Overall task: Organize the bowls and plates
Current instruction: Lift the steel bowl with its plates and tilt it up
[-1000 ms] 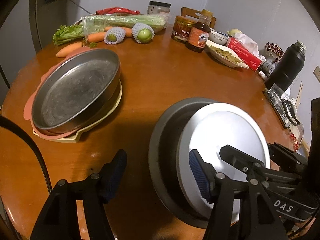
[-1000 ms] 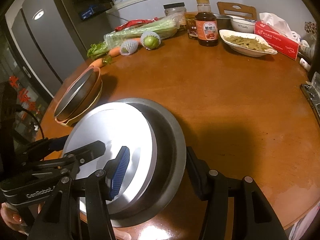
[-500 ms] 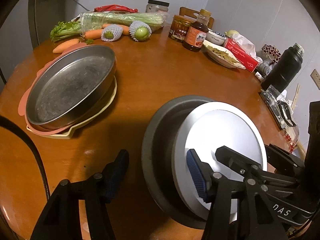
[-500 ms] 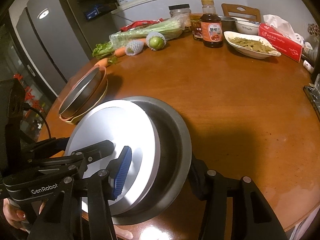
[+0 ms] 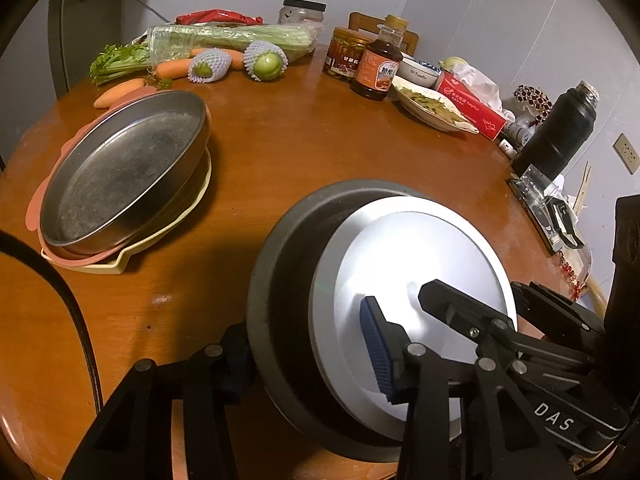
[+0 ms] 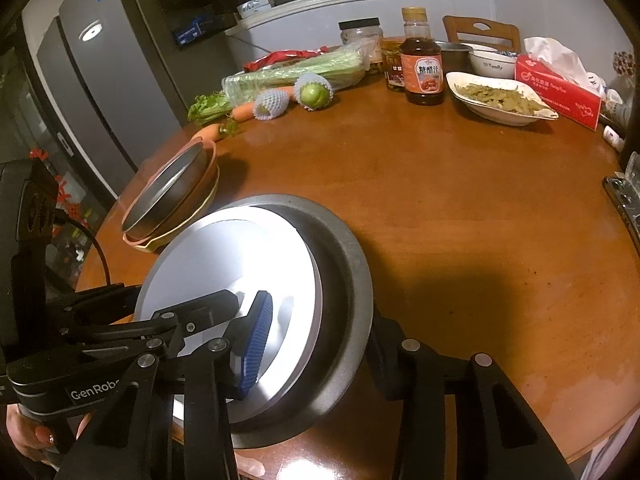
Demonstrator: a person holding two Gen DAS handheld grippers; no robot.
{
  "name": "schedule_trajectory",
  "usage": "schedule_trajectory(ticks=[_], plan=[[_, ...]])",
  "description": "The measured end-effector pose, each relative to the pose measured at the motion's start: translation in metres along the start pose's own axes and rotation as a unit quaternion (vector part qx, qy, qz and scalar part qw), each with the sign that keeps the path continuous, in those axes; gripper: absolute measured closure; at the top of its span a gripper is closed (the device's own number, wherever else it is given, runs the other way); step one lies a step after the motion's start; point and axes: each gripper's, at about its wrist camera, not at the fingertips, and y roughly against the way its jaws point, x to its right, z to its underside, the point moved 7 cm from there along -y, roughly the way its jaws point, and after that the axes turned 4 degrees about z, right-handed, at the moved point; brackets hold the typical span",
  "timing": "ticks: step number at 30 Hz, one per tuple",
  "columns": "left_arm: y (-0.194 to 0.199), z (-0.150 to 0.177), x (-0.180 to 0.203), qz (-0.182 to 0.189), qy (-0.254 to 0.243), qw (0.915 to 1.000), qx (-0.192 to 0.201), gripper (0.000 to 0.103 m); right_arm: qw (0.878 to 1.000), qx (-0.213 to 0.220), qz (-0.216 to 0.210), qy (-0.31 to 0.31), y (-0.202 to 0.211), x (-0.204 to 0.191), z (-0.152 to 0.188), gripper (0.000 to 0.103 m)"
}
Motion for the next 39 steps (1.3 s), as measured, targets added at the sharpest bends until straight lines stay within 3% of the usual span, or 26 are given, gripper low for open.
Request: schedule_trajectory(ticks=[19, 39], plan=[[0.024, -0.003, 0.012, -0.006, -0.016, 0.9997, 0.018, 0.057, 1.0, 0.019, 0.004, 0.007, 0.021, -0.002, -0.006, 0.058], [0.067, -0.003, 0.0, -0.006, -0.012, 0.9981, 0.06, 0.057, 0.998, 0.051, 0.004, 0.036, 0.051, -0.037, -0.013, 0.058]])
